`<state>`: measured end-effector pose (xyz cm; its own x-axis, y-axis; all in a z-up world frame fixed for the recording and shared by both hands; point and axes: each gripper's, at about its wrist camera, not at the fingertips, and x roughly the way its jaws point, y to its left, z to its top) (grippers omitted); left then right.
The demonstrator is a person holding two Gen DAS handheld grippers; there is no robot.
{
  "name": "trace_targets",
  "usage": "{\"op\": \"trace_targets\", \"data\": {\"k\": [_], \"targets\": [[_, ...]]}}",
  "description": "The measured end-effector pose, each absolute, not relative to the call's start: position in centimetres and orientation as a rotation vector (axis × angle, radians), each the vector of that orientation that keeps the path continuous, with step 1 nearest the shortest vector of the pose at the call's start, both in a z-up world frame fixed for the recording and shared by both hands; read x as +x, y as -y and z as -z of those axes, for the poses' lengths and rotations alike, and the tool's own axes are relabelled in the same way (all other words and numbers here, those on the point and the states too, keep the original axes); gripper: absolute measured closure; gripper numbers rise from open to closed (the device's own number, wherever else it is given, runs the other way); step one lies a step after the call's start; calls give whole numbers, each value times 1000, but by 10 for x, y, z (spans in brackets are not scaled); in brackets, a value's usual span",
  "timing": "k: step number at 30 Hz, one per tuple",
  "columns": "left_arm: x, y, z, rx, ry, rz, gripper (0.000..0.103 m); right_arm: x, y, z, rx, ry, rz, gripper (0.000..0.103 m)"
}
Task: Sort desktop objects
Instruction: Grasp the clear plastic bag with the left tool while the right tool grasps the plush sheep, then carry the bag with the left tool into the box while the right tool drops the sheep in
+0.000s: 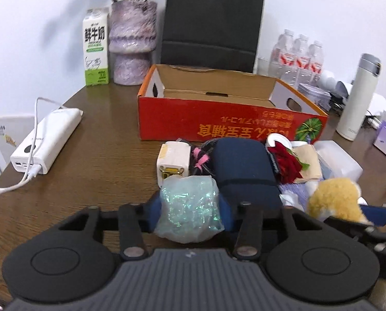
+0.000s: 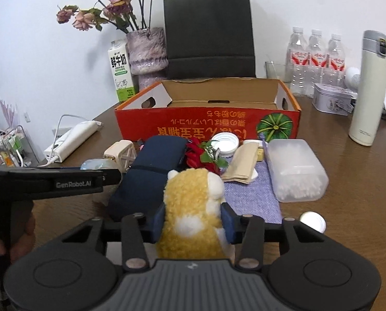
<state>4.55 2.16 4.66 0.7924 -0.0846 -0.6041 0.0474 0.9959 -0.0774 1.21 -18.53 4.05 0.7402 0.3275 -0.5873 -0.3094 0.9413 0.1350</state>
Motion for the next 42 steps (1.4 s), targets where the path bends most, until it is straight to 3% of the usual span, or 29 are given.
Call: {"op": "trace_targets", "data": {"k": [5, 11, 19, 23, 28, 37, 41, 42], "targets": [[15, -35, -62, -138, -617, 112, 69, -10, 203, -60, 54, -593, -329, 62], [-4, -45, -114, -167, -506, 169, 70, -13, 233, -104, 152, -487, -335, 62], [98, -36, -199, -49, -409, 174, 69, 95, 237, -182, 136, -396, -286, 62], [184, -33, -180, -65, -549, 111, 69, 190, 222, -176, 154, -528, -243, 62], [269, -21, -113, 7, -765, -3, 69, 286, 209, -111, 259, -763, -157, 62], [275, -6, -64, 165, -949, -43, 67, 310, 179, -55, -114, -909, 14, 62], [270, -9, -73, 94, -972, -35, 52, 307, 174, -58, -191, -898, 12, 56], [268, -9, -78, 95, -975, -32, 50, 306, 174, -61, -188, -907, -8, 50]]}}
